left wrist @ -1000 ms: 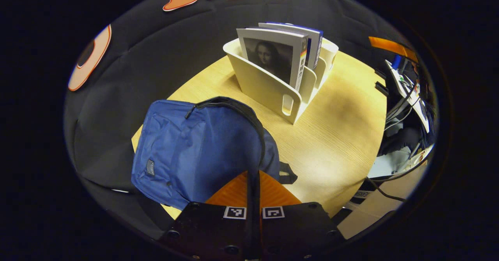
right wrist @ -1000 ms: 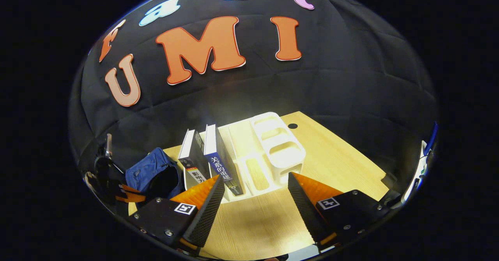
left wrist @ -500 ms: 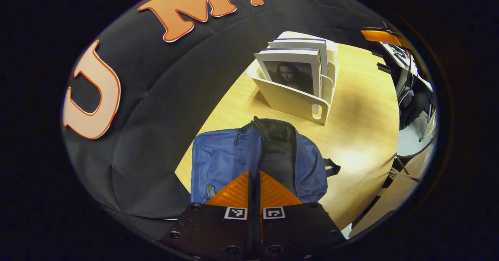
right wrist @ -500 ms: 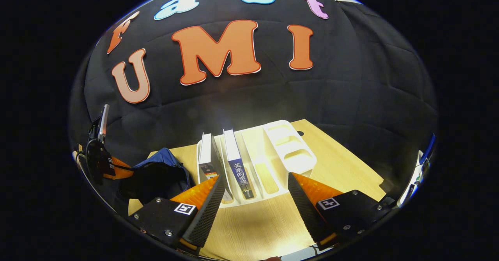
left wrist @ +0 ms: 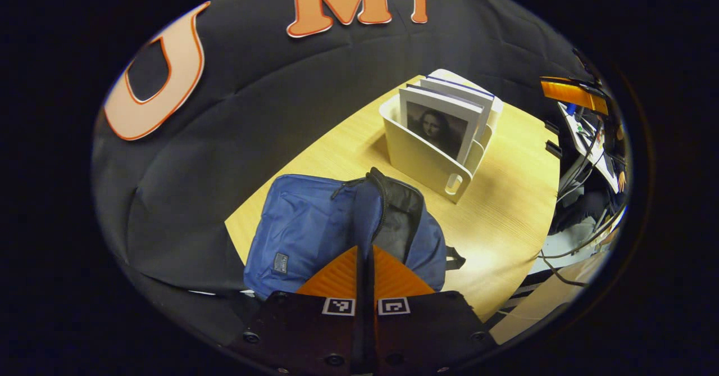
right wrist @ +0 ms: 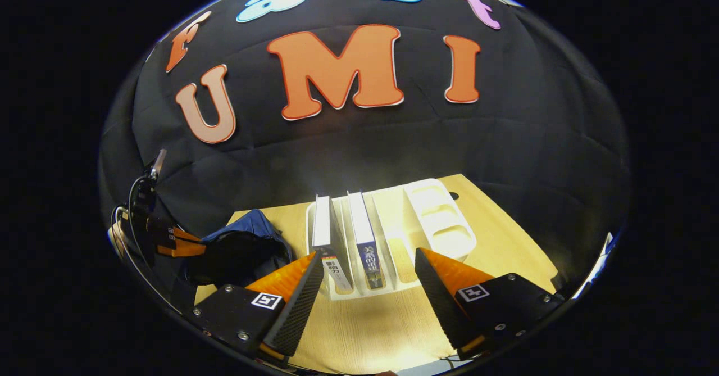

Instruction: Open the schoolbag, grab two books from the bookshelf and put them into the schoolbag.

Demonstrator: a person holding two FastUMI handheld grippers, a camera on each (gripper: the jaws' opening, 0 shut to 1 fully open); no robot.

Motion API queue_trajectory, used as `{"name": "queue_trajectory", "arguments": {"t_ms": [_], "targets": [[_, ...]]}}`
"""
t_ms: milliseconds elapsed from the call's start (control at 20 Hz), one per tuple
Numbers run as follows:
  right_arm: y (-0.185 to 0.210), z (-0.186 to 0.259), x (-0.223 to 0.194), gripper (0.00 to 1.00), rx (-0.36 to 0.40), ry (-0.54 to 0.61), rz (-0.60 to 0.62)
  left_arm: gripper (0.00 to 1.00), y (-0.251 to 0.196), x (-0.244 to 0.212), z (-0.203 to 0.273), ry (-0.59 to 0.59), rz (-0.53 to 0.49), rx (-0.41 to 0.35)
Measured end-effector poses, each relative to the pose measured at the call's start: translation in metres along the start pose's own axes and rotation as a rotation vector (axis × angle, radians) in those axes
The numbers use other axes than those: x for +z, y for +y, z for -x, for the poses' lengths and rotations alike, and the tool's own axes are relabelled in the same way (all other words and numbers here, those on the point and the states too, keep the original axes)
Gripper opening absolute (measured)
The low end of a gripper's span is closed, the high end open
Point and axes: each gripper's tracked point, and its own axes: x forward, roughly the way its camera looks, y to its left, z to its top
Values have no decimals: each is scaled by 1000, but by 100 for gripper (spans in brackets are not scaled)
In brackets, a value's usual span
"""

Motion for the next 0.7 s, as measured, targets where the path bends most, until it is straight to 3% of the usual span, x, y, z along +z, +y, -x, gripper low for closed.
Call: {"name": "queue_trajectory", "arguments": {"t_ms": [300, 450, 700], "targets": [[50, -34, 52, 97, 102, 75, 135, 1, 8, -3, 1, -28, 53, -29], [76, -61, 61, 97, 165, 192, 140, 1, 13, -6, 0, -32, 57, -41], [93, -114, 45, 97, 171, 424, 142, 1, 22, -6, -1, -39, 52, -50]]}}
